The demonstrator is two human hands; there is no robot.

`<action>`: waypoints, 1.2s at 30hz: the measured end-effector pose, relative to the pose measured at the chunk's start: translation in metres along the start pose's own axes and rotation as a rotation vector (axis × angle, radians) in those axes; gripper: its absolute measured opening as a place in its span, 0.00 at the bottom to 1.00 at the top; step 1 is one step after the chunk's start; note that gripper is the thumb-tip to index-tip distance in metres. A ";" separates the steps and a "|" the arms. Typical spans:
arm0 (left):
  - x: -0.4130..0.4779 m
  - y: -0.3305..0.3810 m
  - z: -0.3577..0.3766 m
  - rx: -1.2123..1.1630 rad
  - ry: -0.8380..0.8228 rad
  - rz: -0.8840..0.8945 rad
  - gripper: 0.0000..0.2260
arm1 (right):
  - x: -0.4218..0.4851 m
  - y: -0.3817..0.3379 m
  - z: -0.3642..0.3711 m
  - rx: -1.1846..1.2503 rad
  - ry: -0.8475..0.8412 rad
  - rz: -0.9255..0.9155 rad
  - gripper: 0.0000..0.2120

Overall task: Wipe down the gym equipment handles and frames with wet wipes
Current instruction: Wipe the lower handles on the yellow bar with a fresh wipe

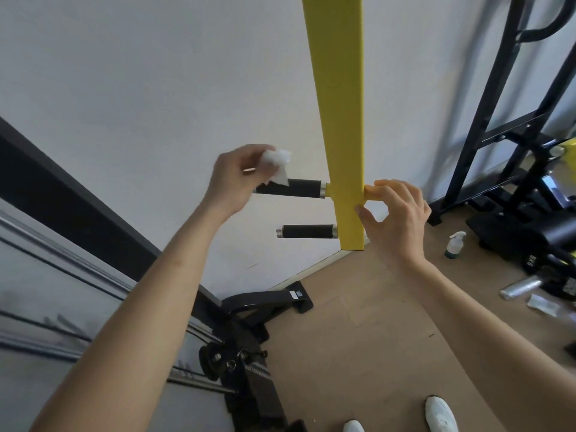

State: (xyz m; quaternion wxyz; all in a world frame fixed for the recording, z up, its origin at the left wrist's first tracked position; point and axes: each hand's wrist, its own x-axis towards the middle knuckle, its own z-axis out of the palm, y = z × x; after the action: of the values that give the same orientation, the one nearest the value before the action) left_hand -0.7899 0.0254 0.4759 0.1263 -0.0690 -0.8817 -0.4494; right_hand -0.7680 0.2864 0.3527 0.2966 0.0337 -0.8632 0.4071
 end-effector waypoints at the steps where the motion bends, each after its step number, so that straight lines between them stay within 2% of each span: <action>1: 0.007 0.006 0.004 0.077 -0.124 0.029 0.10 | 0.000 0.000 0.000 0.001 0.003 -0.002 0.13; 3: 0.016 0.013 0.016 0.208 -0.343 0.035 0.13 | 0.000 0.002 0.001 -0.002 0.009 -0.009 0.13; 8: 0.031 0.033 0.039 0.470 -0.701 0.066 0.11 | 0.001 0.003 0.001 -0.002 0.014 -0.015 0.13; 12: 0.041 0.041 0.036 0.575 -0.797 -0.007 0.15 | 0.002 0.003 0.000 -0.029 0.015 -0.033 0.13; 15: 0.042 0.038 0.024 0.618 -0.833 -0.024 0.09 | 0.001 0.002 0.001 -0.076 0.013 -0.030 0.12; 19: 0.037 0.029 0.012 0.679 -0.720 -0.019 0.05 | 0.001 0.000 0.003 -0.070 0.024 -0.011 0.12; 21: 0.032 0.025 0.002 0.705 -0.628 -0.007 0.07 | 0.002 0.001 0.004 -0.070 0.023 -0.014 0.12; 24: 0.023 0.013 -0.015 0.789 -0.434 -0.025 0.06 | 0.005 0.003 0.006 -0.069 0.024 -0.018 0.12; 27: 0.007 -0.002 -0.027 0.760 -0.192 -0.071 0.09 | 0.006 0.004 0.007 -0.058 0.032 -0.013 0.12; 29: -0.015 -0.007 -0.025 0.657 -0.049 -0.110 0.11 | 0.008 0.005 0.007 -0.045 0.035 -0.015 0.12; 32: -0.055 -0.001 -0.001 0.387 0.072 -0.171 0.11 | 0.011 0.009 0.005 -0.017 0.010 -0.042 0.12; 36: -0.103 0.015 0.053 -0.167 0.116 -0.426 0.10 | 0.019 0.031 -0.010 0.078 -0.185 -0.168 0.19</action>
State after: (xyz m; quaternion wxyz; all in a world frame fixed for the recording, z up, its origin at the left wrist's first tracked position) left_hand -0.6960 0.0763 0.4285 0.0729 0.1342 -0.8274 -0.5405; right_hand -0.7882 0.3177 0.3462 0.2472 0.1549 -0.8647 0.4090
